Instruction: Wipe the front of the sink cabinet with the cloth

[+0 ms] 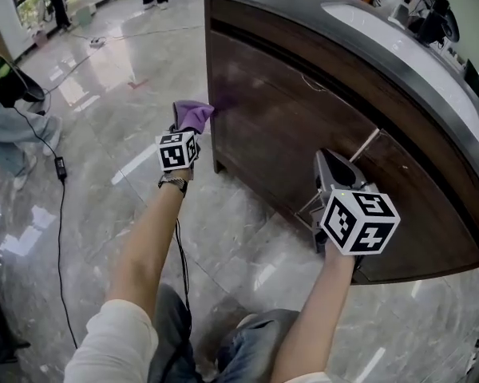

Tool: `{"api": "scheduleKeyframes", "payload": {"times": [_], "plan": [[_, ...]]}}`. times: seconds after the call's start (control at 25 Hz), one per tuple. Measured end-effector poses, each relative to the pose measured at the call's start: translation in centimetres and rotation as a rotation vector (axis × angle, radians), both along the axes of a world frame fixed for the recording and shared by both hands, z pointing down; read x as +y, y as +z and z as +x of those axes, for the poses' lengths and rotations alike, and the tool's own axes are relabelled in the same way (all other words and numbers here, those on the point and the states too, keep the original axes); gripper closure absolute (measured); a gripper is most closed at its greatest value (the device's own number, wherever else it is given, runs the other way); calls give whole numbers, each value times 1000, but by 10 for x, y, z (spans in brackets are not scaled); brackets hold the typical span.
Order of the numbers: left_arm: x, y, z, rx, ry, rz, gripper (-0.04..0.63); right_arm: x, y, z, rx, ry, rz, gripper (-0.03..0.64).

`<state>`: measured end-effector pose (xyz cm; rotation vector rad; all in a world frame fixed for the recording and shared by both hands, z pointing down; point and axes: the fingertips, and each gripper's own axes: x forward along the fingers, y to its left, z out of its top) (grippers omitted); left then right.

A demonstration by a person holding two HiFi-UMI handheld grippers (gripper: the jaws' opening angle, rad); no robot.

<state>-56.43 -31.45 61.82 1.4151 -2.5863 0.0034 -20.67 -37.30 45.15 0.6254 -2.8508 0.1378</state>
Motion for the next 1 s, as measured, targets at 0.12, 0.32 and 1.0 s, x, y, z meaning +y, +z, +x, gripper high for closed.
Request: {"api": "scheduleKeyframes", "payload": {"times": [0.12, 0.32, 1.0], "plan": [[6, 47, 3, 103, -4, 14, 549, -3, 6, 0, 60, 26, 40, 609], [-3, 104, 28, 190, 42, -17, 549, -6, -4, 12, 0, 50, 2, 609], [-46, 150, 156, 228, 347, -56, 548, 6, -39, 43, -81, 122, -13, 609]]}}
